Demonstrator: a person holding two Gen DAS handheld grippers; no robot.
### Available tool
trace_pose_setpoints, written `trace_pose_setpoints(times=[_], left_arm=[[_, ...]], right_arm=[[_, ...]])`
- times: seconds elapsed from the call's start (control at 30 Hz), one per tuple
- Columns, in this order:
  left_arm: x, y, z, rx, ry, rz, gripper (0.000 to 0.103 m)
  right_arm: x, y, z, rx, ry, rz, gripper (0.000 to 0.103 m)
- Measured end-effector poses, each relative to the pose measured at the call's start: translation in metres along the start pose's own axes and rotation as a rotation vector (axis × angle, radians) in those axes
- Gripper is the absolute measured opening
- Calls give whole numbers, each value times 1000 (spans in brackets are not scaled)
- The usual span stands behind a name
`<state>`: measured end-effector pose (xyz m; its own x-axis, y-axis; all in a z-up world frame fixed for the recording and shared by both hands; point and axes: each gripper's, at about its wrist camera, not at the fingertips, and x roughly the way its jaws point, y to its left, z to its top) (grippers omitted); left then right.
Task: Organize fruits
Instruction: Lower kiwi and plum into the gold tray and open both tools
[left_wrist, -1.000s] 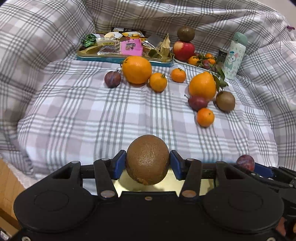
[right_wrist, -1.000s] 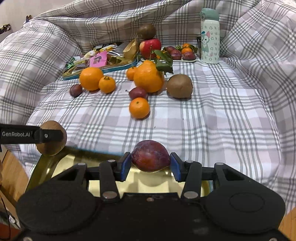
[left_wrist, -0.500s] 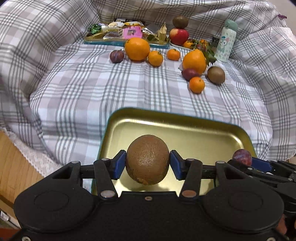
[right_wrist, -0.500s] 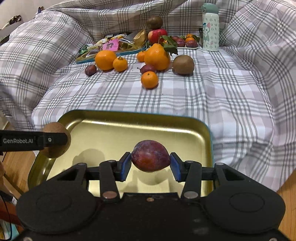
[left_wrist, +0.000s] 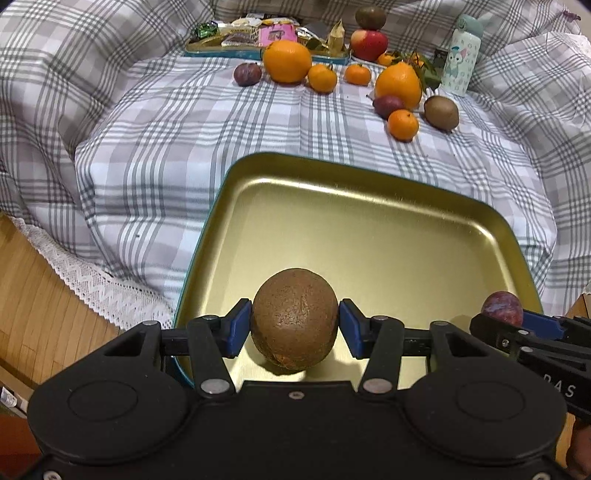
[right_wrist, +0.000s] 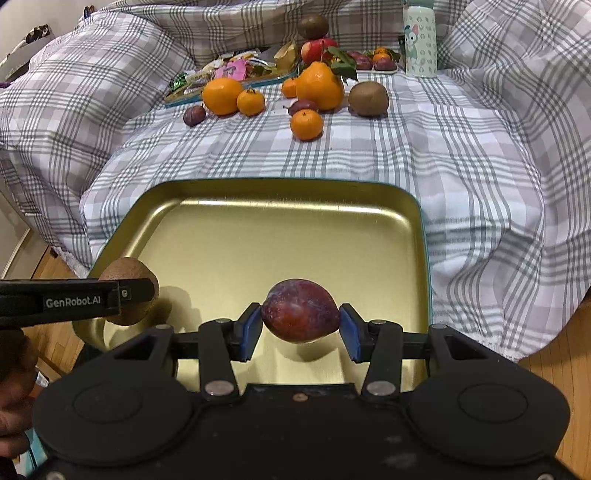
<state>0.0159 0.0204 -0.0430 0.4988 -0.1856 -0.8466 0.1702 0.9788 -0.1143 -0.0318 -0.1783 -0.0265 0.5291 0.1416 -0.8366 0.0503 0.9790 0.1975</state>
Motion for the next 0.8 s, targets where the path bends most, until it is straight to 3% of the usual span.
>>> trace_pose_setpoints(times=[0.43,0.67,0.8], left_arm=[[1,1,-4,11,27,-10,57],[-1,5,-5,-6,41,-35,57],[-13,2,-5,15,-21,-28,55]], right_arm=[[11,-7,-6,18,65,-12,48],[10,-2,-5,-17,59,-19,48],[10,-3,-4,-16,60,-15,48]])
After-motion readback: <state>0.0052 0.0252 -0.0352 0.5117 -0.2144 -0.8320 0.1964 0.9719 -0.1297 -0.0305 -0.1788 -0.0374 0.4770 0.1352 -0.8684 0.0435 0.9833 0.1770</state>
